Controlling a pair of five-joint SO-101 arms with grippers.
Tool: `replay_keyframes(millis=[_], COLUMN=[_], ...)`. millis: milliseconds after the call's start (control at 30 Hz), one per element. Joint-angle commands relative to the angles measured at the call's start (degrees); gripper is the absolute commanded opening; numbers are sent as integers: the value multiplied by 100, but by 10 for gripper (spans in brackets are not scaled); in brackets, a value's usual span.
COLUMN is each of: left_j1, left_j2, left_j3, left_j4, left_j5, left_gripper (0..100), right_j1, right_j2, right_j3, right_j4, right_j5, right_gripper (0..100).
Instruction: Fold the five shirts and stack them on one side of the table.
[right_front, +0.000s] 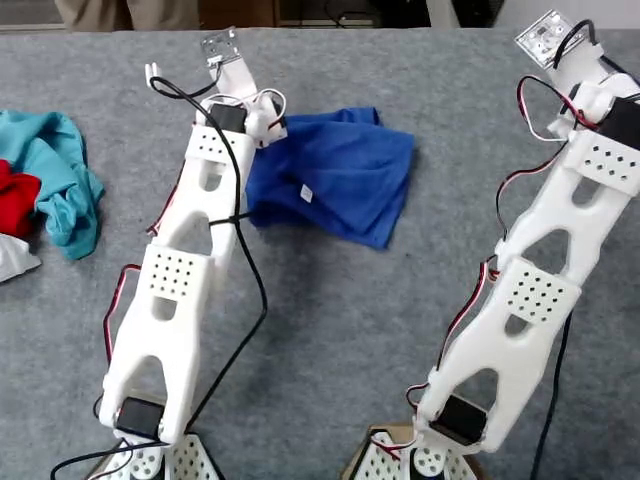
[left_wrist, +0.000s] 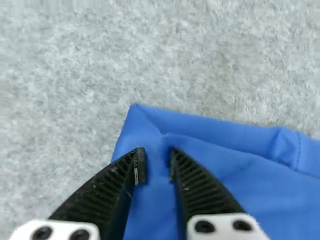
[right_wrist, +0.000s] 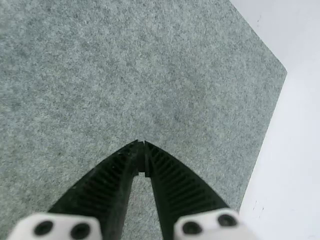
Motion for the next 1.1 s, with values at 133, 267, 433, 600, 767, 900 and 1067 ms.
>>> replay_keyframes(millis=[133, 267, 433, 600, 767, 900, 1067], left_j1=[-264, -299, -448, -642, -774, -782, -782], left_j2=[-92, -101, -154, -136, -110, -110, -119], left_j3=[0, -9, -53, -53, -53, -53, -53], left_j4=[-246, -237, -255, -281, -290, -290, -237], left_j5=[-70, -202, -176, -158, -9, 97, 413], left_gripper=[33, 21, 21, 21, 24, 56, 97], right_j1=[-101, -101, -119, -180, -189, -259, -277], right_j2=[-57, -57, -57, -57, -48, -48, -48], right_j3=[-127, -127, -127, -127, -127, -127, -127], right_j4=[26, 35, 132, 158, 229, 273, 273], right_j5=[79, 79, 193, 211, 237, 237, 220], right_gripper=[11, 11, 11, 9, 9, 9, 9])
